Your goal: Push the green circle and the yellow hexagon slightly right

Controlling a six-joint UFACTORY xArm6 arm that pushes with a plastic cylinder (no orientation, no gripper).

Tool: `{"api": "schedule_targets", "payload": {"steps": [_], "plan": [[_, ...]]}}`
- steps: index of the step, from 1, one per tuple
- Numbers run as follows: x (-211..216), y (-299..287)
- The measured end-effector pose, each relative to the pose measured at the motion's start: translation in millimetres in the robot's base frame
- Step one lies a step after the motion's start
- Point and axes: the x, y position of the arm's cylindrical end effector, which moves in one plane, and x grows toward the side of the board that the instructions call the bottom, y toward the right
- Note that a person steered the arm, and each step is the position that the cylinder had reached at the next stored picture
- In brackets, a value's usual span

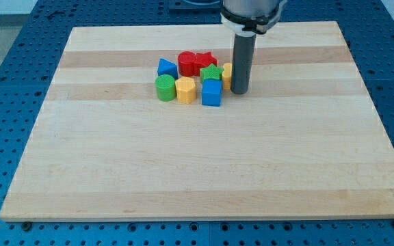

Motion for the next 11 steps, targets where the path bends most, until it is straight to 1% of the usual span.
{"api": "schedule_targets", "payload": {"steps": [2, 4, 5, 6, 7, 8, 9, 10, 11], "plan": [[-4, -15], [-2, 25], [23, 36], [70, 33], [106, -21], [115, -106], [111, -167], [83, -185], [44, -189]]}}
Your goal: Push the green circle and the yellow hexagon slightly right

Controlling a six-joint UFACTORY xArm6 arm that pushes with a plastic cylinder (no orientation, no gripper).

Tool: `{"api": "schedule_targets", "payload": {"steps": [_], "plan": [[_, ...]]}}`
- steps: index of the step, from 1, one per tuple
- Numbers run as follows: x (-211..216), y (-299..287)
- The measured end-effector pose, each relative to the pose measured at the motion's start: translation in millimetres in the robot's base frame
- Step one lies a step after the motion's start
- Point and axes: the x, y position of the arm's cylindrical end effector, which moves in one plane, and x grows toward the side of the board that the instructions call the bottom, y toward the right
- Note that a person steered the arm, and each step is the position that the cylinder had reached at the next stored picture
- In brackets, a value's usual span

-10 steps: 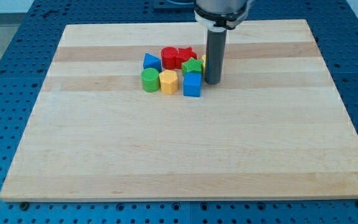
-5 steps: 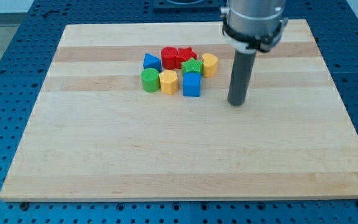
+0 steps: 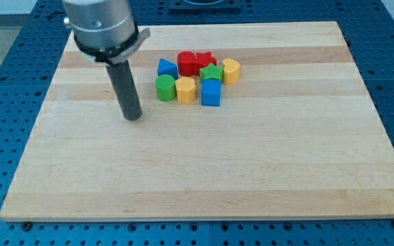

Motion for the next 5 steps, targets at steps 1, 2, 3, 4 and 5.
{"api": "schedule_targets", "payload": {"steps": [1, 2, 3, 4, 5], "plan": [[-37, 5], [-58, 11], [-49, -2], [-27, -20], [-26, -2]]}}
